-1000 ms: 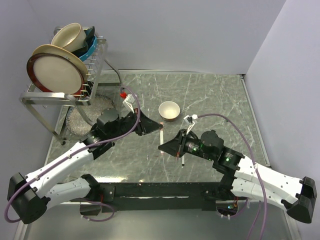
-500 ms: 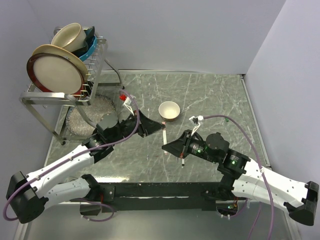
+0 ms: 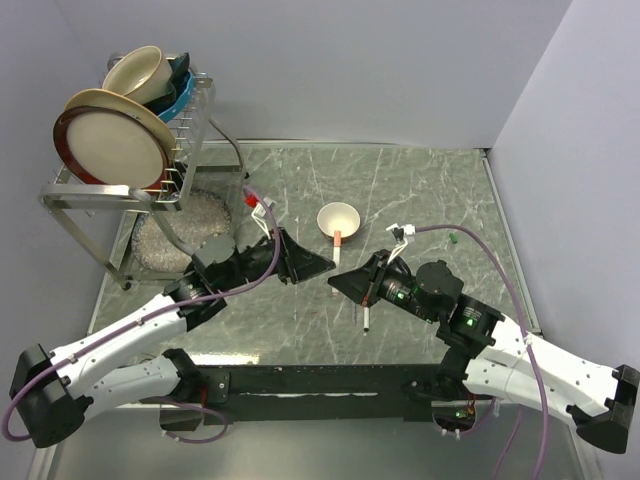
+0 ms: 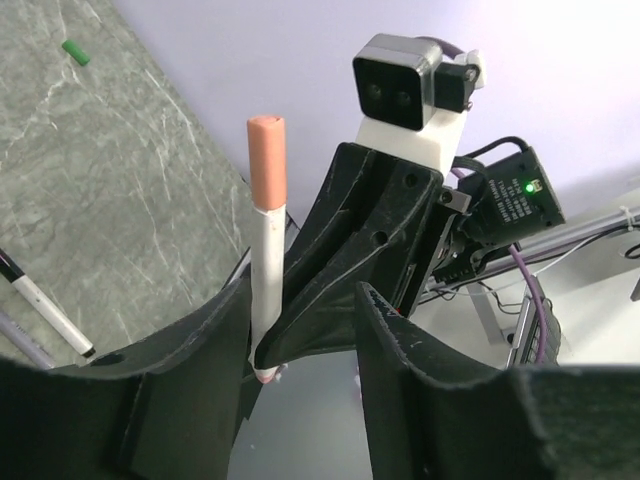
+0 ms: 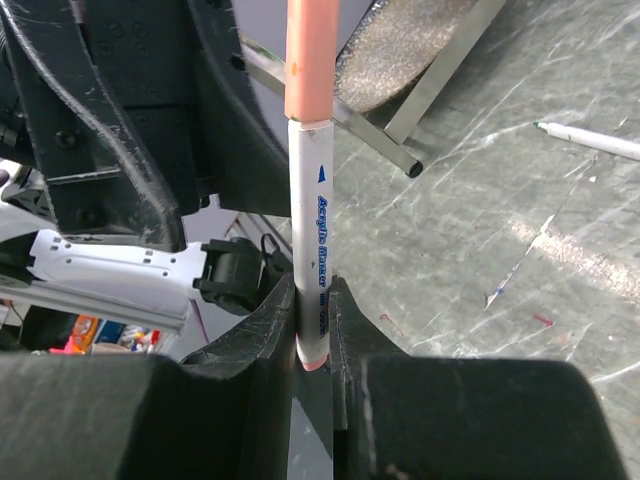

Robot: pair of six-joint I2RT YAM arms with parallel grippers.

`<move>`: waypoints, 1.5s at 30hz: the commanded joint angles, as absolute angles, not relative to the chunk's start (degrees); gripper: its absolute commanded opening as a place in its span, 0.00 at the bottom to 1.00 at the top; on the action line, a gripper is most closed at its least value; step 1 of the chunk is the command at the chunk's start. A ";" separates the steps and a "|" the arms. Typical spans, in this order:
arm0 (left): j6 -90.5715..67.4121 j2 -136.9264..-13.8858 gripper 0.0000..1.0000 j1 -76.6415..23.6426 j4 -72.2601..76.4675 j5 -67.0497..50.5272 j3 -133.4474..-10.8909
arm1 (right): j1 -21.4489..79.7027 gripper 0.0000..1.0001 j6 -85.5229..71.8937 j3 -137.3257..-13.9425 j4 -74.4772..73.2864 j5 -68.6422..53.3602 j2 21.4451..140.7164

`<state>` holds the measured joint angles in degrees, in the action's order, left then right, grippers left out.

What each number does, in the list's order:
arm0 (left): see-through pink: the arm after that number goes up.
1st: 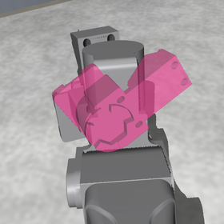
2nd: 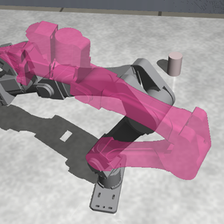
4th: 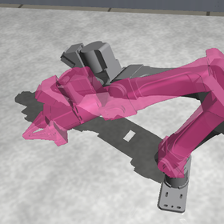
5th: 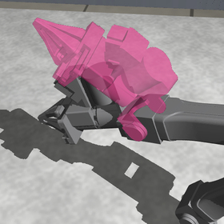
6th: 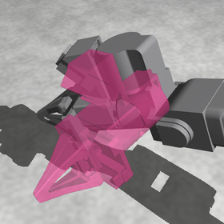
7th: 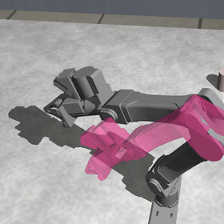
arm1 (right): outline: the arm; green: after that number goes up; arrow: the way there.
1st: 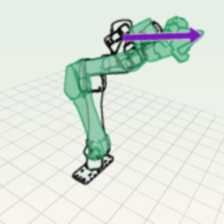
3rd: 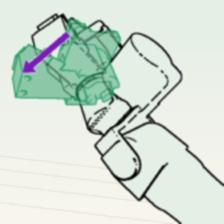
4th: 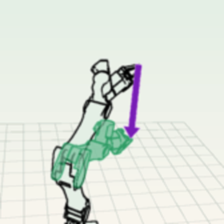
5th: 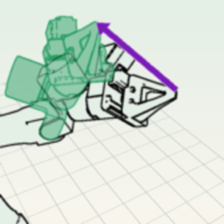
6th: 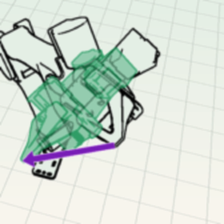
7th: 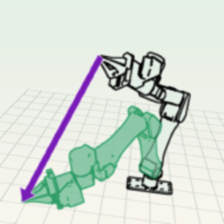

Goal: Insert the pens into the pen caps

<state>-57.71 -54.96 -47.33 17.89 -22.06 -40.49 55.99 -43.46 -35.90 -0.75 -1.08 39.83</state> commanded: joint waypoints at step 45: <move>-52.21 -54.58 0.07 -49.04 18.55 -25.49 -47.37 | 55.99 0.00 -43.68 -42.10 7.03 -11.51 46.32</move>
